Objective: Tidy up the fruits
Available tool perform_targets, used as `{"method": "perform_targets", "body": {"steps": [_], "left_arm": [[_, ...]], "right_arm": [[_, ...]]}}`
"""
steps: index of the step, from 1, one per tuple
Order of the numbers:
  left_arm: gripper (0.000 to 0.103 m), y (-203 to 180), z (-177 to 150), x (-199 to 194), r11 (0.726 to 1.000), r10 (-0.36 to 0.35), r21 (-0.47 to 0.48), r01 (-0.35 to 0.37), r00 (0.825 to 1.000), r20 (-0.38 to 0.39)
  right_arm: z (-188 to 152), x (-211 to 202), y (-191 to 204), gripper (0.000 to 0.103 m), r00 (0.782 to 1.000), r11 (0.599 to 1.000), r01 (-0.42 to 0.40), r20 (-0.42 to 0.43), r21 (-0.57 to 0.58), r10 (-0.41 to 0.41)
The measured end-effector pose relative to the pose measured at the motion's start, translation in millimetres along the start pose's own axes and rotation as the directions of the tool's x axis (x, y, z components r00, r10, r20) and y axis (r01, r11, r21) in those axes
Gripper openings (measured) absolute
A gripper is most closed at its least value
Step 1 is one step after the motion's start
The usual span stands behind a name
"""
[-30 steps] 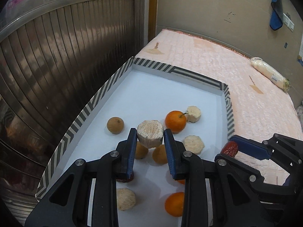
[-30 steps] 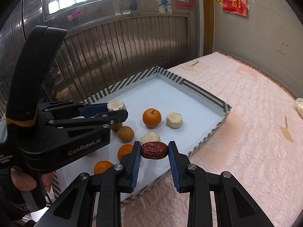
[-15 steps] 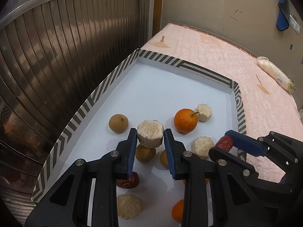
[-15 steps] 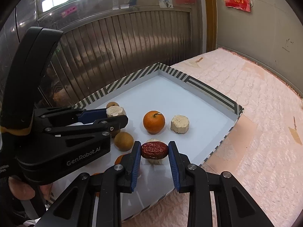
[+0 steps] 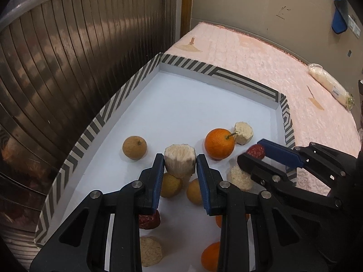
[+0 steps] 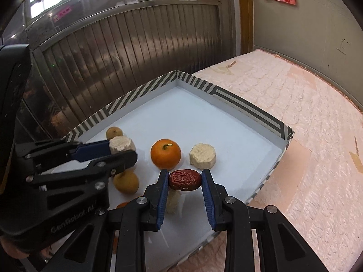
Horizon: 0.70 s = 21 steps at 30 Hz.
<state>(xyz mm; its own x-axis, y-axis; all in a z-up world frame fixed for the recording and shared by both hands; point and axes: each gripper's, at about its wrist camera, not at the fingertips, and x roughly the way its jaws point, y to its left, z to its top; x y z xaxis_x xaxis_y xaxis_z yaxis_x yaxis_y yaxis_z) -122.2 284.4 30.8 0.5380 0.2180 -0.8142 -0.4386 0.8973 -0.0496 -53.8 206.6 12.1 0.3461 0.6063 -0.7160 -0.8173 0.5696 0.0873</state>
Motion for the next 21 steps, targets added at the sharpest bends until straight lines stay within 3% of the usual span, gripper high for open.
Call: {"method": "perform_targets", "body": {"steps": [7,15,21], "left_arm": [[0.032,4,2,2,1.000,0.010,-0.019,-0.010,1.000,-0.012],[0.050,7,1,1,0.999,-0.002,-0.041,0.001,1.000,-0.018],[0.050,1,-5,-11,0.999,0.013,-0.036,-0.012,1.000,0.025]], "right_arm": [[4,7,-1,0.028,1.000,1.000,-0.005,-0.007,0.011,0.005],[0,0,-2,0.029,1.000,1.000,0.002,-0.002,0.017,-0.002],[-7,-19,3,0.029,0.999,1.000,0.013,0.042,0.022,-0.014]]}}
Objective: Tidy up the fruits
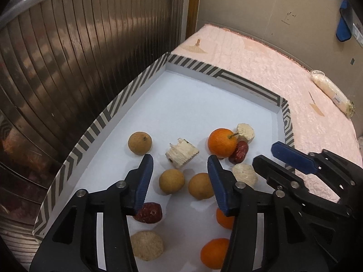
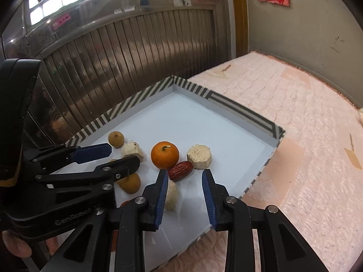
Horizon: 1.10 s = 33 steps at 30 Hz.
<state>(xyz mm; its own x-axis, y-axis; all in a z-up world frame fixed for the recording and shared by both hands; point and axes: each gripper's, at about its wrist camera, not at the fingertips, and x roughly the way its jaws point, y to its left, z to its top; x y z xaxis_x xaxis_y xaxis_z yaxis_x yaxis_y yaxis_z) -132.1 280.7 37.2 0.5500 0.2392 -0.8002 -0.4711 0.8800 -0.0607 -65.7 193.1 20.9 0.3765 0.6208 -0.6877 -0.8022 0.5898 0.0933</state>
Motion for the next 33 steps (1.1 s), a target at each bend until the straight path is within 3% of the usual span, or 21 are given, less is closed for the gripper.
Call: {"method": "perform_targets", "body": {"steps": [6,11,18,33], "left_arm": [[0.050,-9,-9,-25,1.000,0.005,0.012,-0.007,0.996,0.092],[0.050,-17,-16,-48,0.999,0.037,0.025,-0.042,0.984,0.173],[0.050,-26,-32,-75,0.997,0.049,0.041,-0.061,0.967,0.250],[0.050,-28,-48,-96,0.995,0.081,0.029,-0.093,0.958,0.274]], "right_arm": [[-10,-34,6,0.032,0.995,0.999,0.042,0.090,0.004,-0.043],[-21,-63,5,0.047,0.983,0.997,0.078,0.164,0.026,-0.081],[-37,-92,0,0.048,0.974,0.995,0.079,0.209,0.057,-0.089],[-53,-110,2,0.048,0.972,0.996,0.066,0.220,0.054,-0.076]]}}
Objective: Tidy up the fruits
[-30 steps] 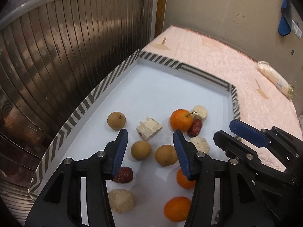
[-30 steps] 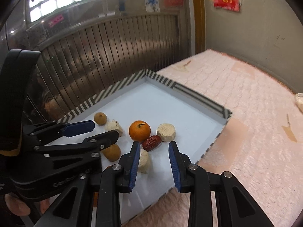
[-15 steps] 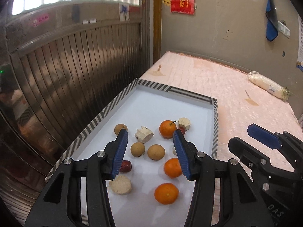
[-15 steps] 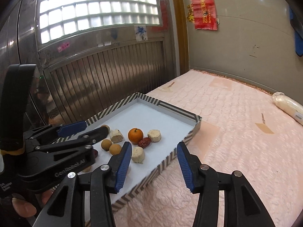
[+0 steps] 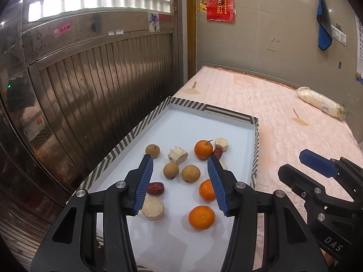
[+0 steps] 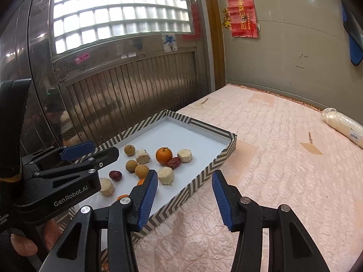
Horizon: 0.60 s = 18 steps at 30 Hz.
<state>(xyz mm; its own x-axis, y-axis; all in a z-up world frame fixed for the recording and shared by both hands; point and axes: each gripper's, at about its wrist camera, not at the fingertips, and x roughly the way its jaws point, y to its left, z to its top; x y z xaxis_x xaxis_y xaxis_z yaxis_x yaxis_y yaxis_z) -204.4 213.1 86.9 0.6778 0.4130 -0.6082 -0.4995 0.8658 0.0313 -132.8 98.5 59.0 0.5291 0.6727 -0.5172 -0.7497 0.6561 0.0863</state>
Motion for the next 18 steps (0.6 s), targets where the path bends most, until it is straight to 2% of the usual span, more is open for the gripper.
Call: {"method": "perform_targets", "body": {"steps": [18], "left_arm": [[0.050,-0.2,0.9,-0.8,1.000,-0.008,0.002,0.008,1.000,0.004]], "right_arm": [[0.1,7.9,7.9,0.048,1.000,1.000,0.000,-0.015,-0.012,0.000]]}}
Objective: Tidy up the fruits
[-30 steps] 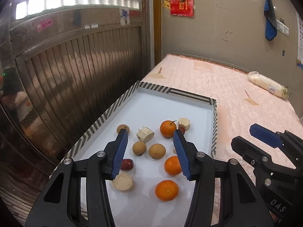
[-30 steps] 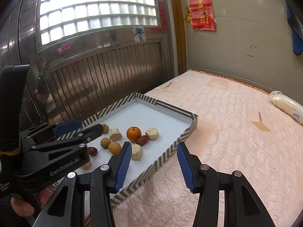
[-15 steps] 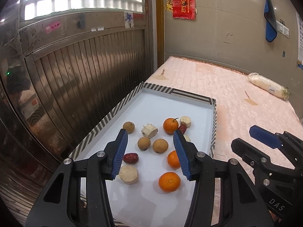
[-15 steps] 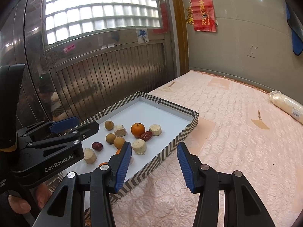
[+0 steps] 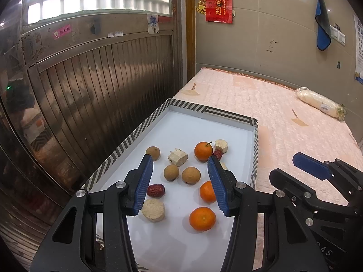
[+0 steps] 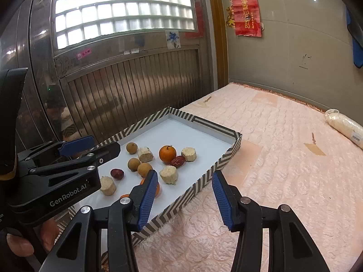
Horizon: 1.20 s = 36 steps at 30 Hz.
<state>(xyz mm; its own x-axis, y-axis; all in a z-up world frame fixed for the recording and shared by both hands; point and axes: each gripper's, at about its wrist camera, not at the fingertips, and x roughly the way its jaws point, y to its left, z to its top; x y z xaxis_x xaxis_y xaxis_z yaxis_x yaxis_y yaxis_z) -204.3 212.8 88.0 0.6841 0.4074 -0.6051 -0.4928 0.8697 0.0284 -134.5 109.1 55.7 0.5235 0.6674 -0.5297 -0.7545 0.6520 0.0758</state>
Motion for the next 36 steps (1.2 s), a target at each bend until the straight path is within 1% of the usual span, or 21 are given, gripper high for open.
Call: {"method": "perform_targets", "body": {"steps": [13,36], "left_arm": [[0.050,-2.6,-0.9,0.2,1.000,-0.009,0.007,0.009,1.000,0.003],[0.050,-2.7,-0.9,5.9,1.000,-0.024,0.009,0.025,1.000,-0.020]], "right_arm": [[-0.6,1.4,0.6,0.048,1.000,1.000,-0.001,-0.005,0.003,0.001],[-3.4,7.1,2.9,0.048,1.000,1.000,-0.005,-0.020,0.006,0.005]]}}
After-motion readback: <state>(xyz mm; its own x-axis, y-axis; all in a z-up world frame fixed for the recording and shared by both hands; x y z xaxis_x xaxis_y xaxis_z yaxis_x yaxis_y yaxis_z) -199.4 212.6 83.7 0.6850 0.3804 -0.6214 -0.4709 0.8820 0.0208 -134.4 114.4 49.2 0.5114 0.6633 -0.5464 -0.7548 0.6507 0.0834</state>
